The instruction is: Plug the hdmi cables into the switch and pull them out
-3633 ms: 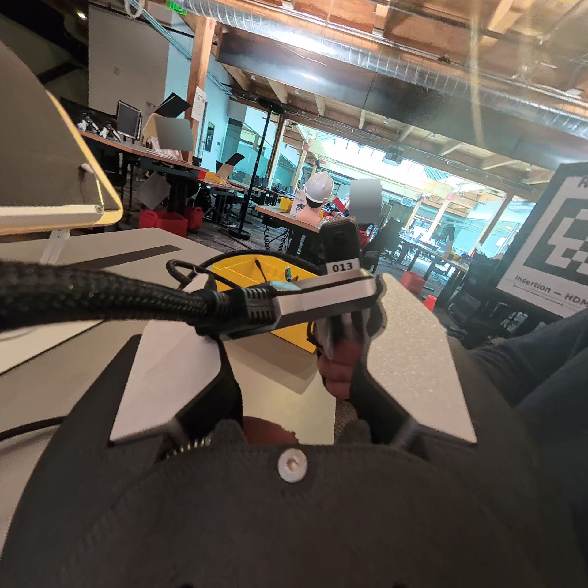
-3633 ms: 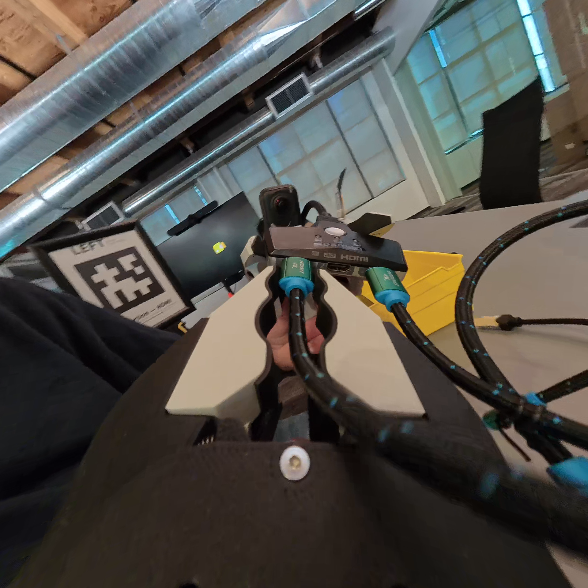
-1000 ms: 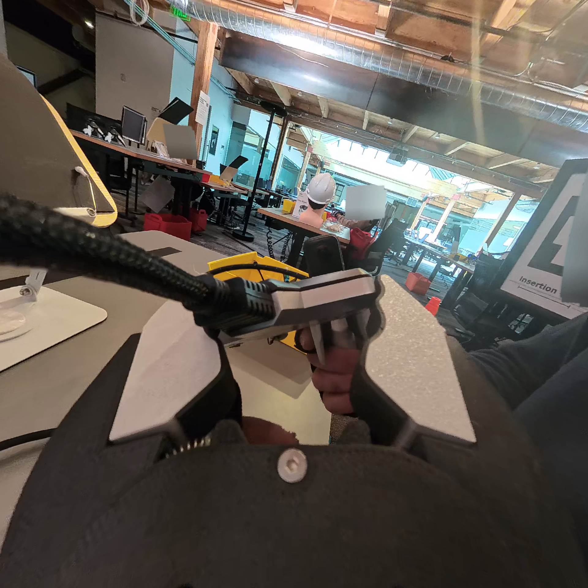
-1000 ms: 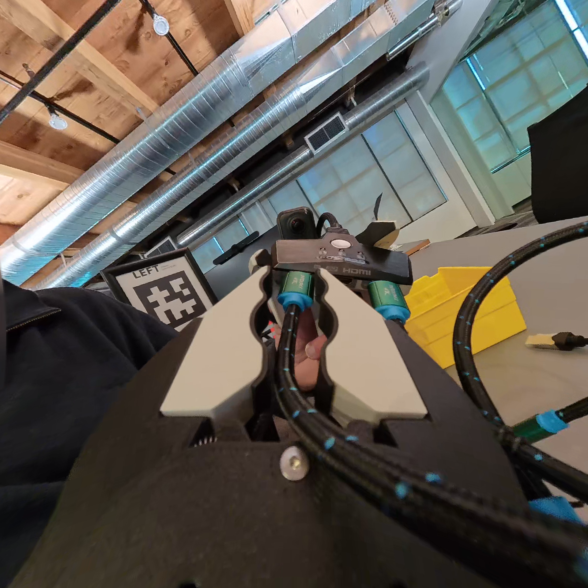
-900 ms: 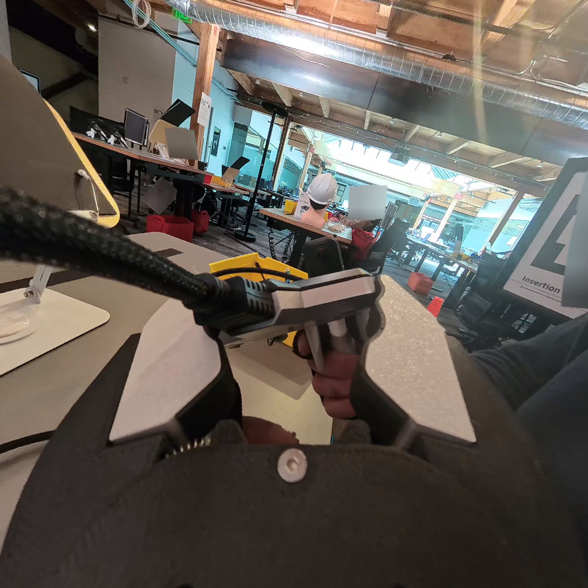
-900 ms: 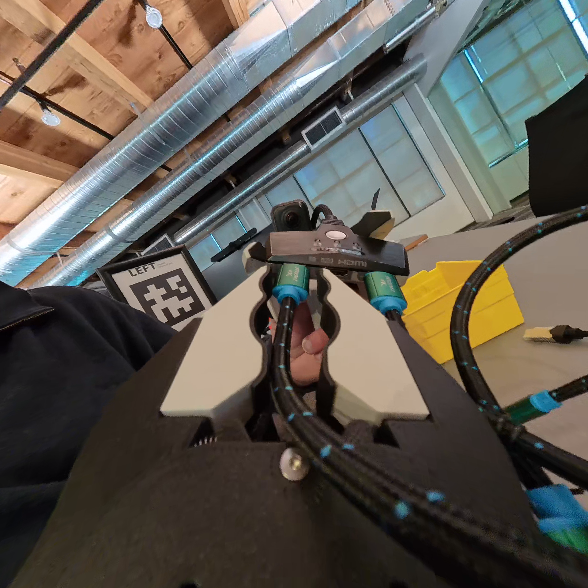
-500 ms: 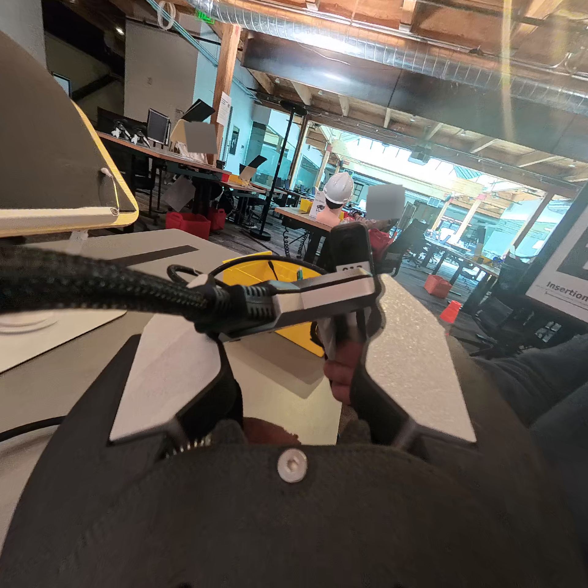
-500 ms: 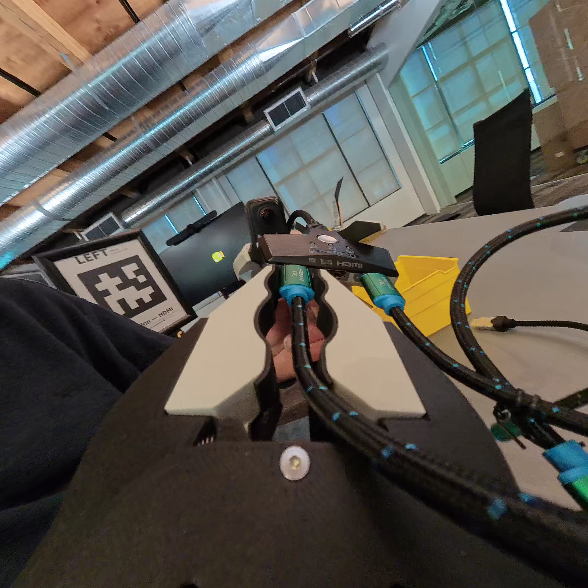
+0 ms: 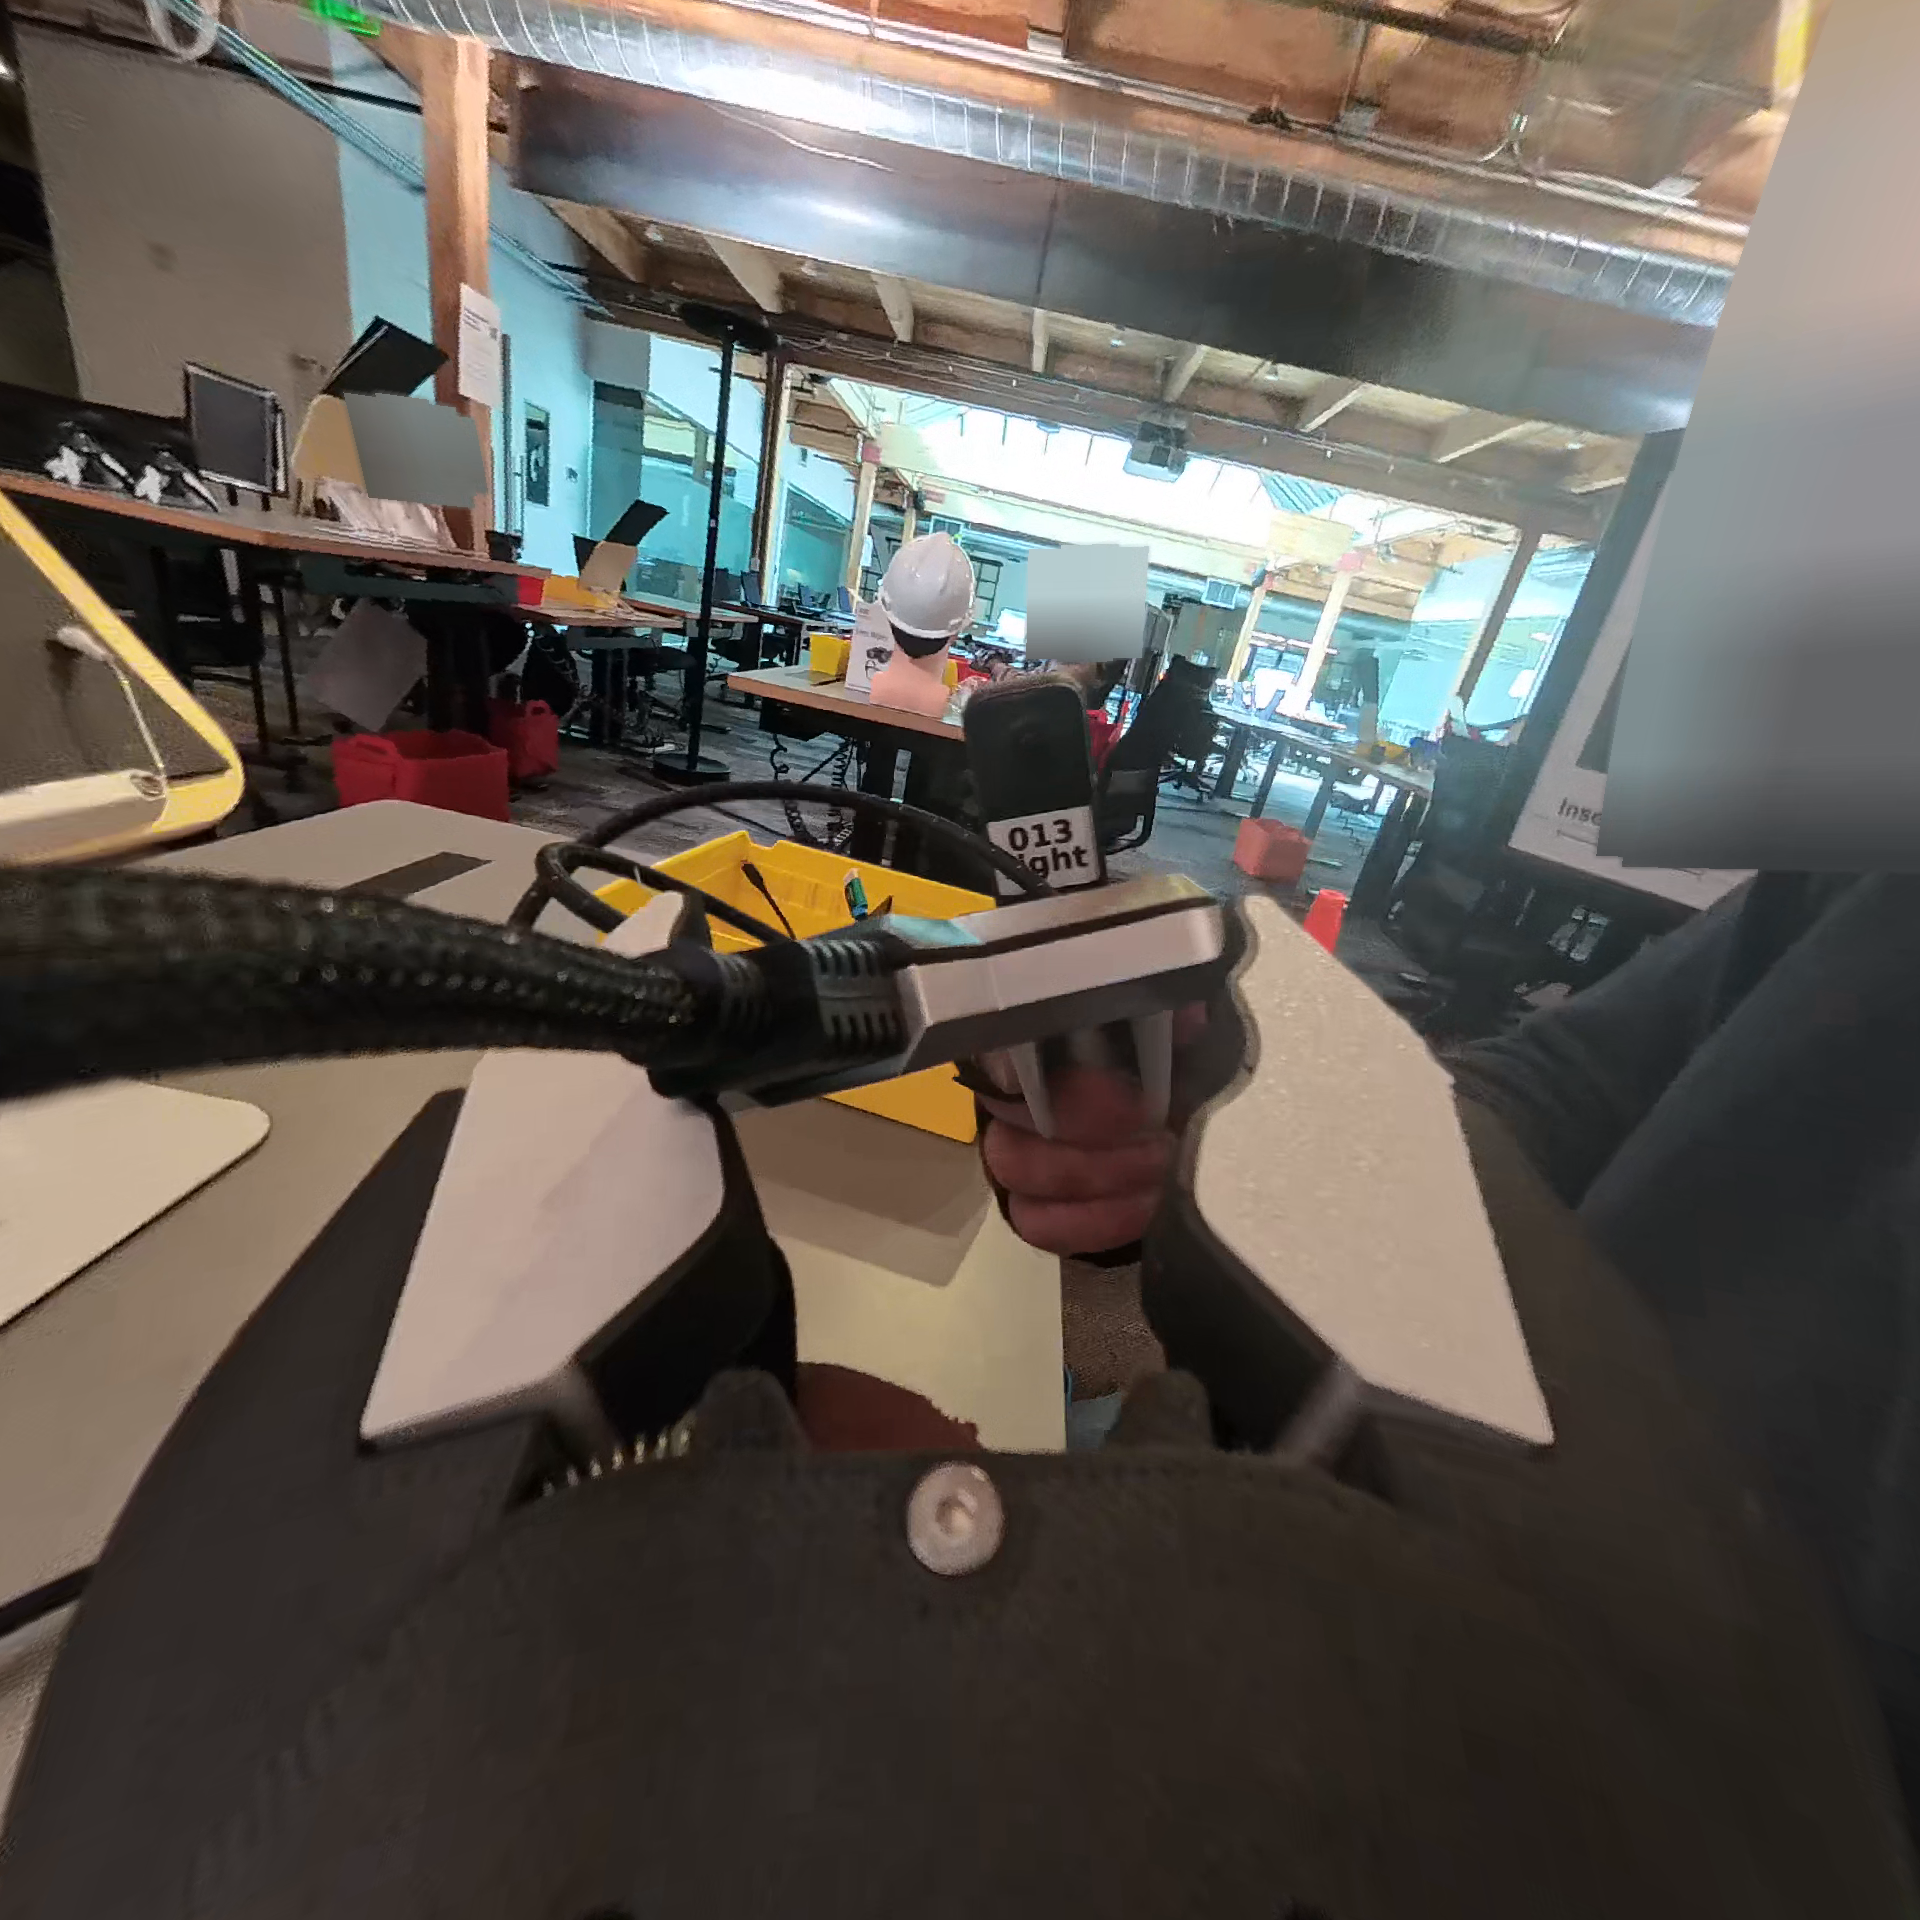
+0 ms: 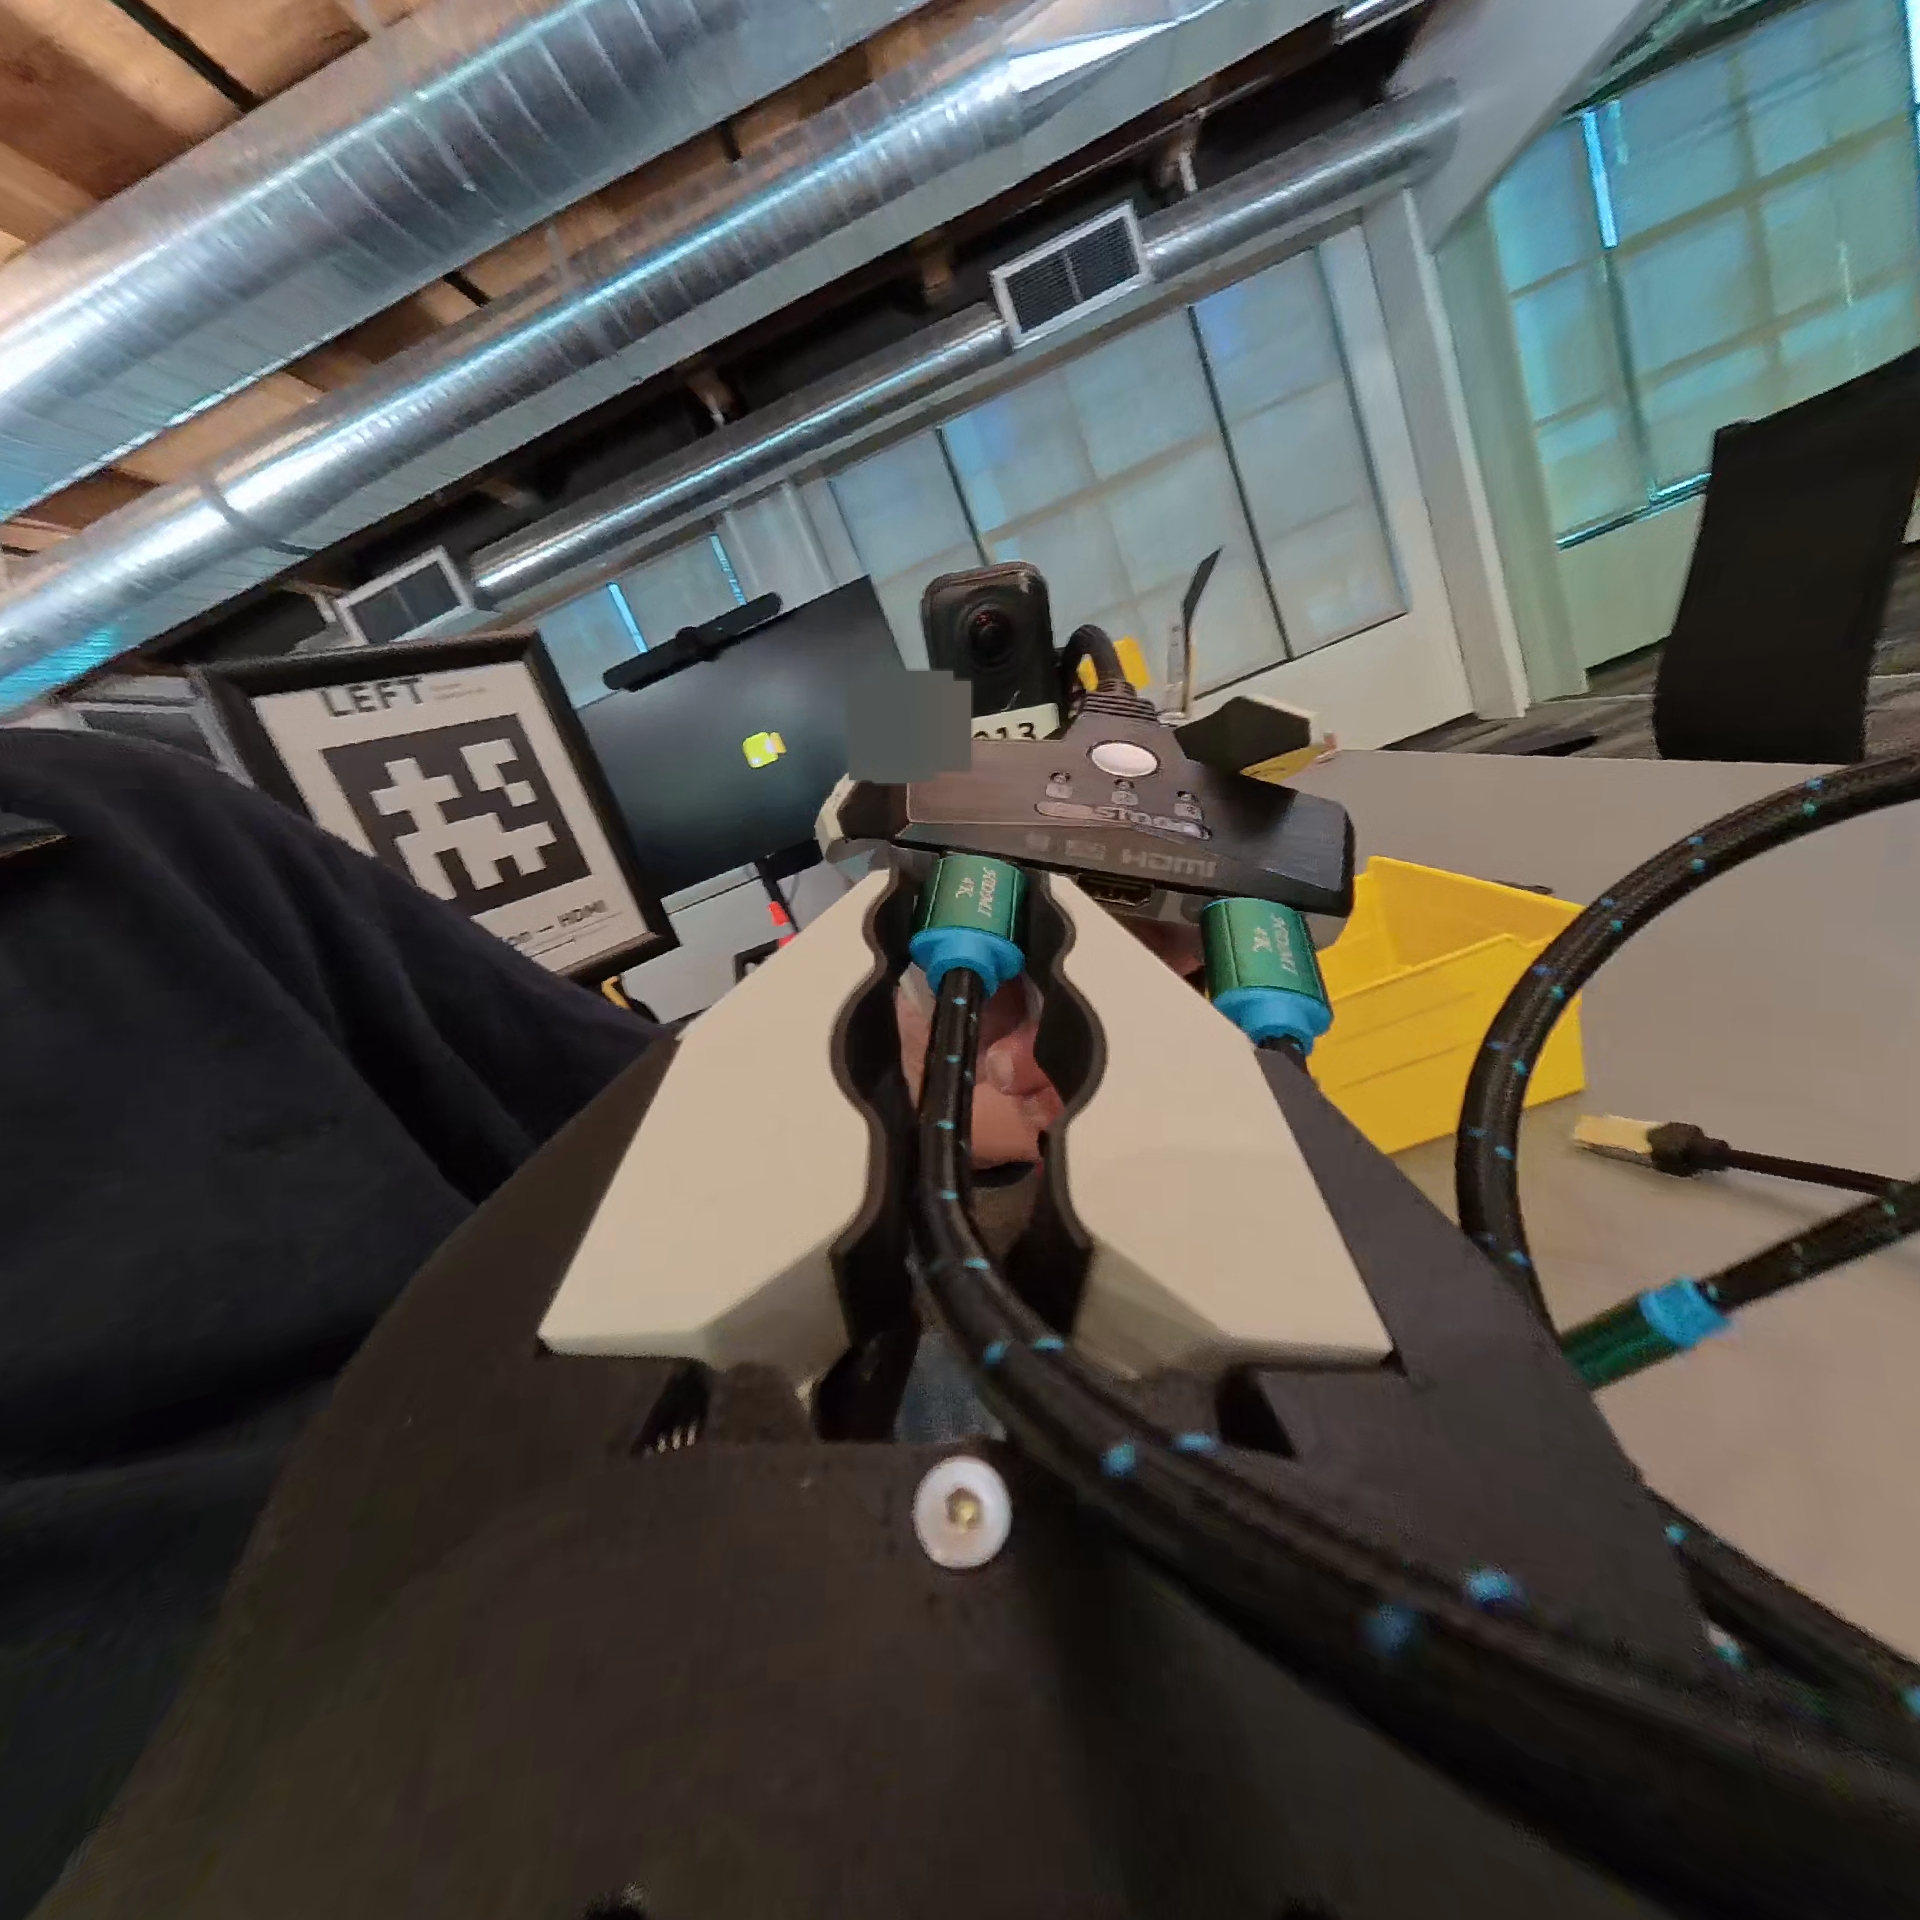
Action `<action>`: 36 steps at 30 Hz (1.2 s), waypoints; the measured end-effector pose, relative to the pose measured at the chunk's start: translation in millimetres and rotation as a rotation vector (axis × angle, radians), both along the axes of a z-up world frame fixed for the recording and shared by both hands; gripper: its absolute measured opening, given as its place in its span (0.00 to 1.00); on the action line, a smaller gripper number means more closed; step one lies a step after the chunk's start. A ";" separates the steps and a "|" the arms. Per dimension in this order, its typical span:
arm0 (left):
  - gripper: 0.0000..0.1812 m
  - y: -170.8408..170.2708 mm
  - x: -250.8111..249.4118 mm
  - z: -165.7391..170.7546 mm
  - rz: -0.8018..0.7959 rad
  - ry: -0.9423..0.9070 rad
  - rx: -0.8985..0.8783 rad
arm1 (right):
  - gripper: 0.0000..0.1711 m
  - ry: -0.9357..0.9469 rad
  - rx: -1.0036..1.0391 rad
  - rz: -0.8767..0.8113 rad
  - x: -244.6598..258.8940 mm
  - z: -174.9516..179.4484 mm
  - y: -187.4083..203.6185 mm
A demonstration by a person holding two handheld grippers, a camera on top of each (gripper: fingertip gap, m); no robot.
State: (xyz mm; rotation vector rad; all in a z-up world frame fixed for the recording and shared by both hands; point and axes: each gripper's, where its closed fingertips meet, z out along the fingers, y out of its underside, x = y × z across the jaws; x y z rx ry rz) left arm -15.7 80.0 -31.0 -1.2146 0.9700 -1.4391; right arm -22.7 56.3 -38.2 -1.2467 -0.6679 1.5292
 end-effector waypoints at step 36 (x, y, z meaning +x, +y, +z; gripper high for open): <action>0.50 50.5 -36.3 -9.0 0.215 0.079 -0.044 | 0.11 -0.527 0.003 0.003 71.3 -11.9 -19.7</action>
